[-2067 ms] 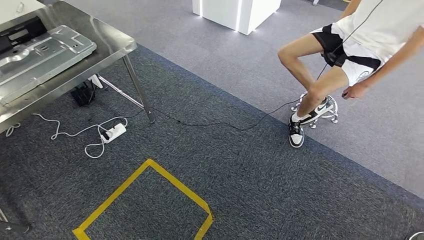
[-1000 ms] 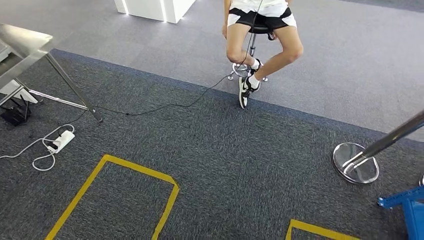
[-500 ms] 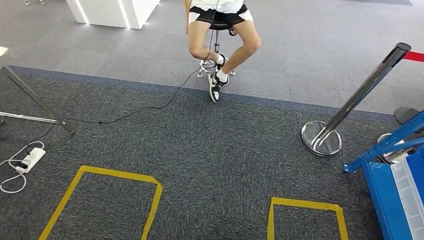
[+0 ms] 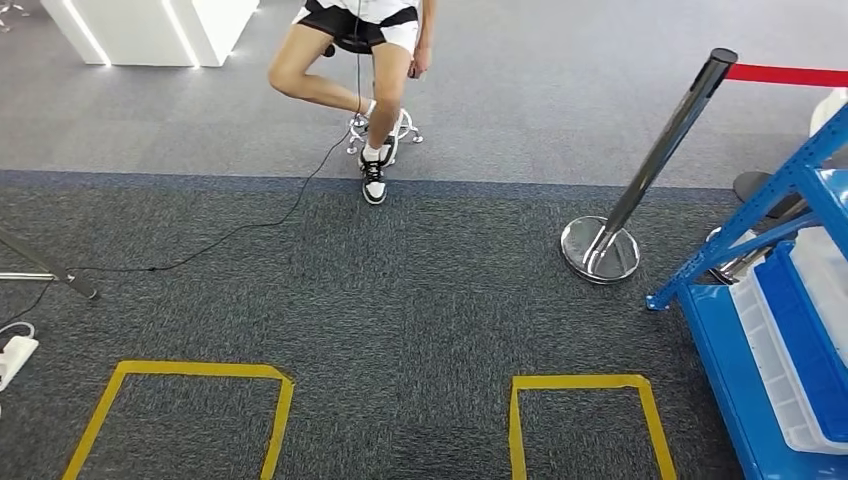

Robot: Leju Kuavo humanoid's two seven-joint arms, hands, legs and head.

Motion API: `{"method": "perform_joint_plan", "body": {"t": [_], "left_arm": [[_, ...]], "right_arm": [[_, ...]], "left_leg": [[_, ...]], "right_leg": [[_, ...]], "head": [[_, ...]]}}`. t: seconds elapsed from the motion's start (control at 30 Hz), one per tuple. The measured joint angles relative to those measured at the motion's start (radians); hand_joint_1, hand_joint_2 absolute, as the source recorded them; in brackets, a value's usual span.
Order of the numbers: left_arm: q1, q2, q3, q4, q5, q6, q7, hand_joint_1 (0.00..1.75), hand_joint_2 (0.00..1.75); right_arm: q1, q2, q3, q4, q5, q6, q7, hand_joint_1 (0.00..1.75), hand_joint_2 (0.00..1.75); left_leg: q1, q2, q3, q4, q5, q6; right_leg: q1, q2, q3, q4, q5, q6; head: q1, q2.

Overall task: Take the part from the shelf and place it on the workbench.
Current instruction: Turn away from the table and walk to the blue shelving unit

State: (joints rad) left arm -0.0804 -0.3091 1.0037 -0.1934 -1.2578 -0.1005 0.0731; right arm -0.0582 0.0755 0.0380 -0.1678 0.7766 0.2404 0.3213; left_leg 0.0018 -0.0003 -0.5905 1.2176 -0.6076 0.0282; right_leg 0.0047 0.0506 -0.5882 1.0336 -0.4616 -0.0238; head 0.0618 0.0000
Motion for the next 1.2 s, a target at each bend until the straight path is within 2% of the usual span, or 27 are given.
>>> {"method": "perform_joint_plan", "body": {"t": [0.07,0.1,0.13,0.17,0.2,0.23,0.27,0.33,0.4,0.43,0.47,0.5,0.53,0.6,0.63,0.7,0.77,0.8,0.87,0.9,0.93,0.97,1.0,1.07,1.1,1.13,1.2], "left_arm": [[0.002,0.0,-0.004,0.0,-0.022,-0.005,0.007,0.0,0.0],[0.002,0.0,-0.009,0.0,-0.031,-0.005,0.009,0.0,0.0],[0.0,0.0,-0.014,0.0,-0.038,-0.005,0.011,0.0,0.0],[-0.002,0.0,-0.019,0.0,-0.043,-0.005,0.012,0.0,0.0],[-0.003,-0.001,-0.023,0.0,-0.048,-0.006,0.013,0.0,0.0],[-0.004,-0.001,-0.027,0.0,-0.056,-0.006,0.016,0.0,0.0],[-0.004,-0.002,-0.031,0.0,-0.067,-0.007,0.019,0.0,0.0],[0.0,-0.003,-0.048,0.0,-0.094,-0.015,0.03,0.0,0.0],[0.004,-0.003,-0.07,0.0,-0.122,-0.029,0.04,0.0,0.0],[0.005,-0.003,-0.081,0.0,-0.134,-0.035,0.044,0.0,0.0],[0.005,-0.003,-0.093,0.0,-0.145,-0.041,0.046,0.0,0.0],[0.004,-0.003,-0.105,0.0,-0.153,-0.046,0.047,0.0,0.0],[0.004,-0.003,-0.116,0.0,-0.16,-0.05,0.046,0.0,0.0],[0.004,-0.003,-0.135,0.0,-0.17,-0.057,0.04,0.0,0.0],[0.003,-0.003,-0.143,0.0,-0.174,-0.061,0.035,0.0,0.0],[0.002,-0.003,-0.159,0.0,-0.182,-0.069,0.026,0.0,0.0],[0.001,-0.003,-0.173,0.0,-0.188,-0.075,0.019,0.0,0.0],[0.002,-0.003,-0.178,0.0,-0.191,-0.077,0.017,0.0,0.0],[0.004,-0.003,-0.187,0.0,-0.193,-0.077,0.015,0.0,0.0],[0.006,-0.003,-0.191,0.0,-0.194,-0.077,0.015,0.0,0.0],[0.007,-0.003,-0.195,0.0,-0.194,-0.078,0.015,0.0,0.0],[0.007,-0.003,-0.197,0.0,-0.194,-0.078,0.015,0.0,0.0],[0.007,-0.003,-0.198,0.0,-0.192,-0.077,0.015,0.0,0.0],[0.007,-0.002,-0.199,0.0,-0.188,-0.075,0.017,0.0,0.0],[0.007,-0.001,-0.199,0.0,-0.185,-0.073,0.018,0.0,0.0],[0.006,-0.001,-0.199,0.0,-0.182,-0.071,0.019,0.0,0.0],[0.005,0.0,-0.199,0.0,-0.177,-0.069,0.02,0.0,0.0]], "right_arm": [[0.0,0.001,-0.02,0.0,-0.024,-0.014,0.009,0.0,0.0],[0.0,0.002,-0.031,0.0,-0.035,-0.02,0.012,0.0,0.0],[0.0,0.002,-0.041,0.0,-0.043,-0.024,0.015,0.0,0.0],[0.001,0.003,-0.049,0.0,-0.049,-0.027,0.015,0.0,0.0],[0.003,0.003,-0.057,0.0,-0.055,-0.029,0.015,0.0,0.0],[0.005,0.003,-0.066,0.0,-0.064,-0.033,0.015,0.0,0.0],[0.006,0.003,-0.076,0.0,-0.076,-0.038,0.016,0.0,0.0],[0.007,0.003,-0.101,0.0,-0.107,-0.054,0.015,0.0,0.0],[0.006,0.003,-0.132,0.0,-0.14,-0.071,0.015,0.0,0.0],[0.007,0.003,-0.148,0.0,-0.154,-0.077,0.014,0.0,0.0],[0.008,0.003,-0.165,0.0,-0.166,-0.082,0.014,0.0,0.0],[0.008,0.003,-0.181,0.0,-0.175,-0.085,0.014,0.0,0.0],[0.008,0.003,-0.194,0.0,-0.182,-0.087,0.014,0.0,0.0],[0.007,0.004,-0.215,0.0,-0.192,-0.089,0.014,0.0,0.0],[0.007,0.005,-0.224,0.0,-0.197,-0.089,0.014,0.0,0.0],[0.008,0.006,-0.241,0.0,-0.205,-0.089,0.015,0.0,0.0],[0.009,0.006,-0.256,0.0,-0.211,-0.089,0.015,0.0,0.0],[0.008,0.006,-0.262,0.0,-0.213,-0.089,0.016,0.0,0.0],[0.006,0.006,-0.271,0.0,-0.215,-0.089,0.016,0.0,0.0],[0.006,0.007,-0.275,0.0,-0.215,-0.089,0.016,0.0,0.0],[0.007,0.007,-0.279,0.0,-0.218,-0.089,0.016,0.0,0.0],[0.007,0.008,-0.284,0.0,-0.221,-0.089,0.017,0.0,0.0],[0.008,0.008,-0.288,0.0,-0.223,-0.089,0.019,0.0,0.0],[0.009,0.01,-0.296,0.0,-0.225,-0.089,0.023,0.0,0.0],[0.008,0.012,-0.298,0.0,-0.223,-0.089,0.025,0.0,0.0],[0.008,0.013,-0.3,0.0,-0.222,-0.09,0.027,0.0,0.0],[0.009,0.015,-0.302,0.0,-0.22,-0.09,0.029,0.0,0.0]], "left_leg": [[-0.005,-0.041,0.055,-0.133,0.067,0.015],[-0.007,-0.059,0.073,-0.177,0.083,0.019],[-0.01,-0.071,0.08,-0.198,0.086,0.021],[-0.011,-0.068,0.081,-0.205,0.088,0.021],[-0.01,-0.059,0.083,-0.213,0.092,0.022],[-0.008,-0.048,0.087,-0.224,0.099,0.024],[-0.005,-0.036,0.092,-0.236,0.107,0.028],[-0.003,-0.009,0.097,-0.251,0.118,0.033],[-0.004,0.018,0.093,-0.252,0.118,0.035],[-0.004,0.031,0.093,-0.251,0.117,0.033],[-0.003,0.043,0.092,-0.25,0.115,0.031],[-0.001,0.053,0.093,-0.248,0.113,0.028],[0.001,0.062,0.094,-0.243,0.109,0.022],[0.0,0.076,0.092,-0.232,0.097,0.006],[-0.001,0.082,0.092,-0.227,0.093,-0.001],[-0.001,0.093,0.096,-0.224,0.088,-0.01],[0.004,0.075,0.092,-0.203,0.069,-0.02],[0.007,0.055,0.076,-0.168,0.044,-0.023],[0.01,0.018,0.016,-0.041,-0.022,-0.026],[0.01,0.012,-0.018,0.025,-0.046,-0.025],[0.009,0.009,-0.041,0.067,-0.051,-0.023],[0.009,0.009,-0.049,0.072,-0.036,-0.019],[0.006,0.008,-0.038,0.036,-0.001,-0.013],[-0.003,0.0,0.015,-0.099,0.08,0.005],[-0.007,-0.004,0.037,-0.157,0.104,0.013],[-0.011,-0.008,0.051,-0.193,0.115,0.019],[-0.016,-0.009,0.057,-0.214,0.116,0.025]], "right_leg": [[0.001,0.022,0.0,0.002,0.002,0.002],[0.0,0.031,-0.003,0.004,0.004,0.005],[-0.003,0.04,-0.008,0.004,0.007,0.01],[-0.005,0.049,-0.011,0.002,0.011,0.017],[-0.006,0.058,-0.013,0.0,0.015,0.024],[-0.005,0.054,-0.016,0.002,0.014,0.028],[-0.004,0.038,-0.024,0.017,0.002,0.033],[-0.004,-0.011,-0.066,0.104,-0.054,0.04],[-0.012,-0.036,-0.12,0.221,-0.108,0.05],[-0.017,-0.042,-0.132,0.25,-0.112,0.055],[-0.023,-0.047,-0.125,0.242,-0.099,0.06],[-0.027,-0.054,-0.099,0.196,-0.071,0.064],[-0.031,-0.07,-0.059,0.126,-0.041,0.068],[-0.029,-0.098,0.0,0.019,-0.005,0.064],[-0.026,-0.105,0.011,-0.002,-0.003,0.058],[-0.021,-0.091,0.008,-0.002,-0.005,0.042],[-0.022,-0.075,0.007,-0.007,-0.001,0.028],[-0.023,-0.067,0.007,-0.01,0.001,0.021],[-0.02,-0.05,0.005,-0.011,0.003,0.011],[-0.017,-0.042,0.004,-0.011,0.004,0.008],[-0.014,-0.033,0.004,-0.01,0.003,0.006],[-0.011,-0.025,0.006,-0.01,0.003,0.005],[-0.008,-0.018,0.008,-0.01,0.002,0.003],[-0.005,-0.007,0.013,-0.01,-0.001,0.003],[-0.006,-0.003,0.013,-0.01,-0.001,0.004],[-0.007,-0.001,0.011,-0.01,-0.001,0.007],[-0.01,0.001,0.007,-0.014,0.002,0.016]], "head": [[0.0,0.0],[0.0,0.0],[0.0,0.0],[0.0,0.0],[0.0,0.0],[0.0,0.0],[0.001,0.0],[0.002,0.0],[0.003,0.0],[0.003,0.0],[0.003,0.0],[0.003,0.0],[0.003,0.0],[0.003,0.0],[0.003,0.0],[0.002,0.0],[0.002,0.0],[0.002,0.0],[0.002,0.0],[0.002,0.0],[0.002,0.0],[0.002,0.0],[0.002,0.0],[0.002,0.0],[0.002,0.0],[0.002,0.0],[0.001,0.0]]}}
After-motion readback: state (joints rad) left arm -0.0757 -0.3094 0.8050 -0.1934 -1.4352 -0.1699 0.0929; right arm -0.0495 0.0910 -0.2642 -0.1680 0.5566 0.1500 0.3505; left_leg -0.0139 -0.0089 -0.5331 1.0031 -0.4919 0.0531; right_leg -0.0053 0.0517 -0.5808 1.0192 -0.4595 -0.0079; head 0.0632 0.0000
